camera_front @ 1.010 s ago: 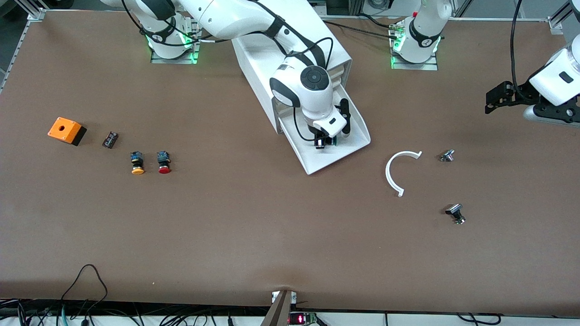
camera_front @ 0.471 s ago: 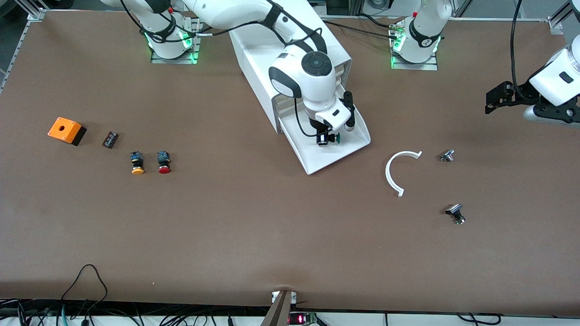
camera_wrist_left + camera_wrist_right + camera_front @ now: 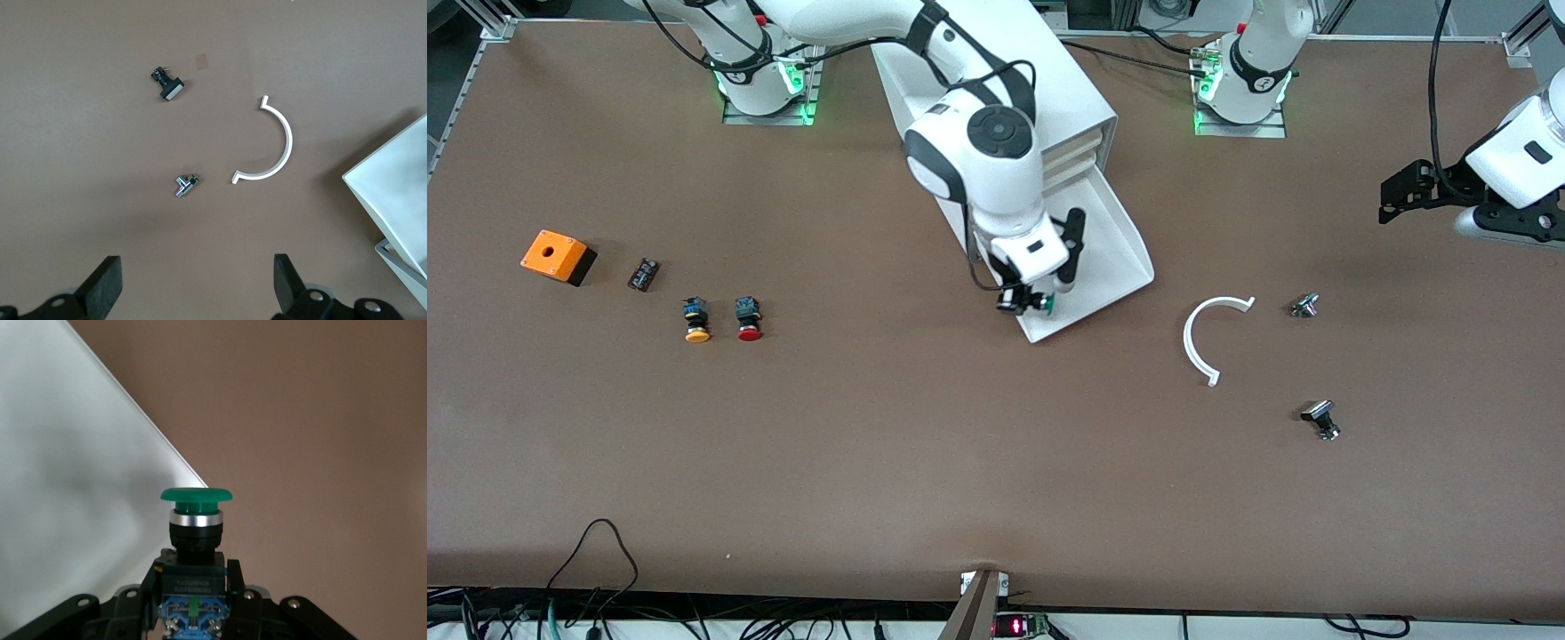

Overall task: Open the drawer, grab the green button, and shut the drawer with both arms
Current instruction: 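Lift the green button out and carry it toward the red button, then lower the green button onto the table and open the right gripper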

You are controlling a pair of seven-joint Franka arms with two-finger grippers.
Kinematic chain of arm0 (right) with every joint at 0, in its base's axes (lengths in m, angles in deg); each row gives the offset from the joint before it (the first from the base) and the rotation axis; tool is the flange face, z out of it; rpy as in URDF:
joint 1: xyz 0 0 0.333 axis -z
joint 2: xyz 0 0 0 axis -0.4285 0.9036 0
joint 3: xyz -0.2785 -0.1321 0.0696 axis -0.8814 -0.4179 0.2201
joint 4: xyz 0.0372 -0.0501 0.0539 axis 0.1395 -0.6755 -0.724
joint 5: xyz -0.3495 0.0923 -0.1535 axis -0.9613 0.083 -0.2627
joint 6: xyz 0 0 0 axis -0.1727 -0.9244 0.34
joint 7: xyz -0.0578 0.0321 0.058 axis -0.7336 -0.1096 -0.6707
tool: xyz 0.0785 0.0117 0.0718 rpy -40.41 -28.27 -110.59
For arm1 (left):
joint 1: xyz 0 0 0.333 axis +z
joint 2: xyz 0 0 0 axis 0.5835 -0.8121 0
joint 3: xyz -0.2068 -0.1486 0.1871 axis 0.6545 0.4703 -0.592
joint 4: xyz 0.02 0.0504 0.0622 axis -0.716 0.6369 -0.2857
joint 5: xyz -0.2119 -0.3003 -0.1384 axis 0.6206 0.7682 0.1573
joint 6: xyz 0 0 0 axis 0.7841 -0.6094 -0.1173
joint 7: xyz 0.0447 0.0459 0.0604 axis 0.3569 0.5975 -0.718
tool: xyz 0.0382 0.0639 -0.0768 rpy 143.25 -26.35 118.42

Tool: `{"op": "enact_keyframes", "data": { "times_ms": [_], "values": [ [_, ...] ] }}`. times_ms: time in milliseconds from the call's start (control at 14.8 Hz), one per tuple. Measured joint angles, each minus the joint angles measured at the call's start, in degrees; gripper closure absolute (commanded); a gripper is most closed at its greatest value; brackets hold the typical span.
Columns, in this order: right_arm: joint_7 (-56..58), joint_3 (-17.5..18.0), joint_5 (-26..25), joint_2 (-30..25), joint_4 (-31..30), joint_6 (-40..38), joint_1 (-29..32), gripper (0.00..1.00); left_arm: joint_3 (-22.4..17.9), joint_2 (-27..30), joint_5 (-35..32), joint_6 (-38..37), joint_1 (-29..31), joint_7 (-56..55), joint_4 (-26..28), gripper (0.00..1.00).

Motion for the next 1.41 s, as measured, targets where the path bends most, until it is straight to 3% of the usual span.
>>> {"op": "enact_keyframes", "data": {
  "times_ms": [269, 741, 1145, 1279, 1414],
  "values": [
    [-3.72, -4.47, 0.01, -2.1, -4.88, 1.18, 3.01, 0.71, 0.0, -0.01, 0.0, 0.0, 0.0, 0.0, -0.01, 0.0],
    [-12.63, -5.03, 0.02, -4.44, -12.35, 2.15, 13.94, 0.71, -0.01, -0.02, 0.0, 0.0, 0.01, 0.0, -0.03, 0.0],
    [-26.53, -4.88, 0.01, -6.25, -24.57, 10.56, 21.25, 0.71, -0.01, -0.03, 0.0, 0.0, 0.01, 0.0, -0.04, 0.0],
    [-25.73, -4.86, -0.27, -6.34, -27.03, 12.57, 22.56, 0.71, -0.01, -0.03, 0.0, 0.0, 0.01, 0.0, -0.04, 0.0],
    [-17.89, -4.85, -0.32, -6.37, -29.11, 15.84, 24.68, 0.71, -0.02, -0.03, 0.0, 0.0, 0.01, 0.0, -0.04, 0.0]
  ]
}}
